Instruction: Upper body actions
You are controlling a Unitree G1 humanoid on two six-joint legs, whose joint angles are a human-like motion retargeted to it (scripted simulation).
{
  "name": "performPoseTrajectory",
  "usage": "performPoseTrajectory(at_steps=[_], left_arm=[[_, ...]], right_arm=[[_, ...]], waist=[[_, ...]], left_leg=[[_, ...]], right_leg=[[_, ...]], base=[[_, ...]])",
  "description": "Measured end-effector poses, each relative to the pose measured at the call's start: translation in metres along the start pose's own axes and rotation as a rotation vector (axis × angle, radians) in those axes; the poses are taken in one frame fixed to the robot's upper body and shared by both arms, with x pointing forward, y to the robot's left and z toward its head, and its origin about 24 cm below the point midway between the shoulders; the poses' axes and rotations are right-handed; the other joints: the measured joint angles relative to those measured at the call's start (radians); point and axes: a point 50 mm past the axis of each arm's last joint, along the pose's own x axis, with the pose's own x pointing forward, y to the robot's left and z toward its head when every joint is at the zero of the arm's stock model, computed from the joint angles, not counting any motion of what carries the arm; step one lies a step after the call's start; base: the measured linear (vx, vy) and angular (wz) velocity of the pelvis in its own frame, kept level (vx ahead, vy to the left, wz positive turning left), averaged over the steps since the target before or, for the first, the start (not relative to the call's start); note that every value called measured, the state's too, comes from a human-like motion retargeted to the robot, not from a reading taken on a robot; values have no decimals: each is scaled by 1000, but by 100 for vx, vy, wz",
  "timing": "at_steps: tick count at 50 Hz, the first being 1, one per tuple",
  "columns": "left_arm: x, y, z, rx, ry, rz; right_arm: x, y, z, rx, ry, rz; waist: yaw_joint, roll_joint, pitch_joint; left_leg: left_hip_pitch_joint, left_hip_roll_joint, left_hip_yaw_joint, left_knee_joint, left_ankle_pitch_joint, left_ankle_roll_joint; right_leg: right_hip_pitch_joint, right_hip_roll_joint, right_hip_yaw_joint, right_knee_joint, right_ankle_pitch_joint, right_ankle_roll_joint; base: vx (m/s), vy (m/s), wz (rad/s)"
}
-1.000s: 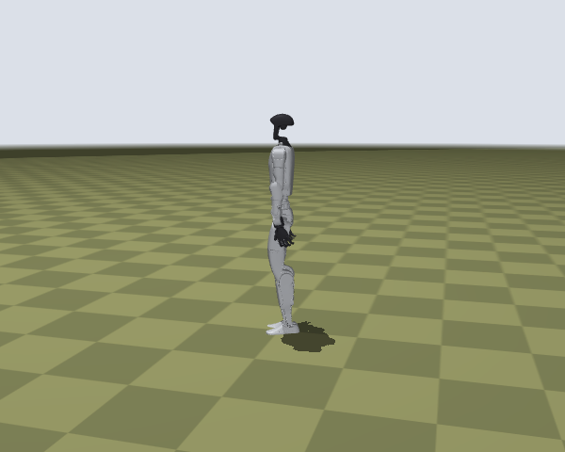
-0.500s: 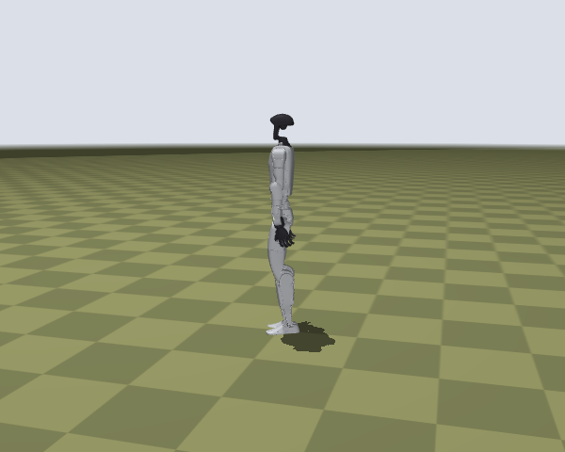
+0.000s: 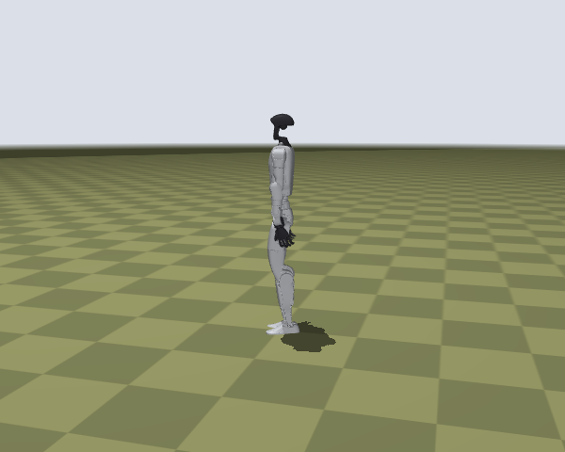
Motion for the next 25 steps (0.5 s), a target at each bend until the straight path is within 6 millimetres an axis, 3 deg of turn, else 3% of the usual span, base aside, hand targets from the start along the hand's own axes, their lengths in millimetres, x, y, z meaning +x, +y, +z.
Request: performPoseTrajectory(at_steps=[25], left_arm=[[0, -1, -1, 1, 2, 0]], right_arm=[[0, 0, -1, -11, 4, 1]], waist=[[-6, 2, -3]], left_leg=[[1, -4, -9, -2, 0, 1]], right_leg=[[2, 1, -9, -2, -2, -2]], base=[[0, 0, 0]])
